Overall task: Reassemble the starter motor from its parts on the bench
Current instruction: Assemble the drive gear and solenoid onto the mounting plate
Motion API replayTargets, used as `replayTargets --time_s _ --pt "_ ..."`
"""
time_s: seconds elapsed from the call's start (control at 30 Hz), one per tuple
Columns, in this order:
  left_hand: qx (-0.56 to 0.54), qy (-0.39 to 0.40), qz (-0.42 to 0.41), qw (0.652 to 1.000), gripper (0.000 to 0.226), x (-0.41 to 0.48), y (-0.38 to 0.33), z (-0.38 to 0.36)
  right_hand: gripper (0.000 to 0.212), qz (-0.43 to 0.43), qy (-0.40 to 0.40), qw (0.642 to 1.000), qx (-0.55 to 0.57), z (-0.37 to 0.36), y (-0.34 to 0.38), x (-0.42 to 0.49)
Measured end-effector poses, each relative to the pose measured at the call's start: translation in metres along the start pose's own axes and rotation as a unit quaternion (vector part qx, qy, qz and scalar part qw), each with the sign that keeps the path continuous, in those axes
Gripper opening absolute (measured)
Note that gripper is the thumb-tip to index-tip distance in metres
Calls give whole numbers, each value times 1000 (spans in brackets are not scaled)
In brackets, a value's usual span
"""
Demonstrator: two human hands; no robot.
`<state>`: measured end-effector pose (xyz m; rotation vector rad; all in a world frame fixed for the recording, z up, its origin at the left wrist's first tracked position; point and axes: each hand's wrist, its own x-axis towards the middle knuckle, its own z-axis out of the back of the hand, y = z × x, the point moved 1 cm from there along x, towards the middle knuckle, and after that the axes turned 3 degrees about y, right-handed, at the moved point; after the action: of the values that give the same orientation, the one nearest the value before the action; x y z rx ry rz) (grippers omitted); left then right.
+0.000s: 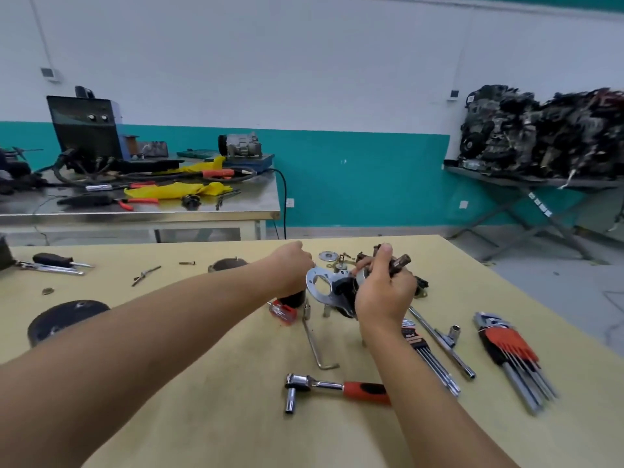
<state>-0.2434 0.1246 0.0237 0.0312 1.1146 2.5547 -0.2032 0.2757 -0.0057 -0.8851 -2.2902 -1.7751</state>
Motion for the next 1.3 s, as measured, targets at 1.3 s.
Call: replayTargets --time_s 1.3 --pt "-779 -275 162 539 51 -208 -63 -61 62 -118 135 982 -52 -51 35 -100"
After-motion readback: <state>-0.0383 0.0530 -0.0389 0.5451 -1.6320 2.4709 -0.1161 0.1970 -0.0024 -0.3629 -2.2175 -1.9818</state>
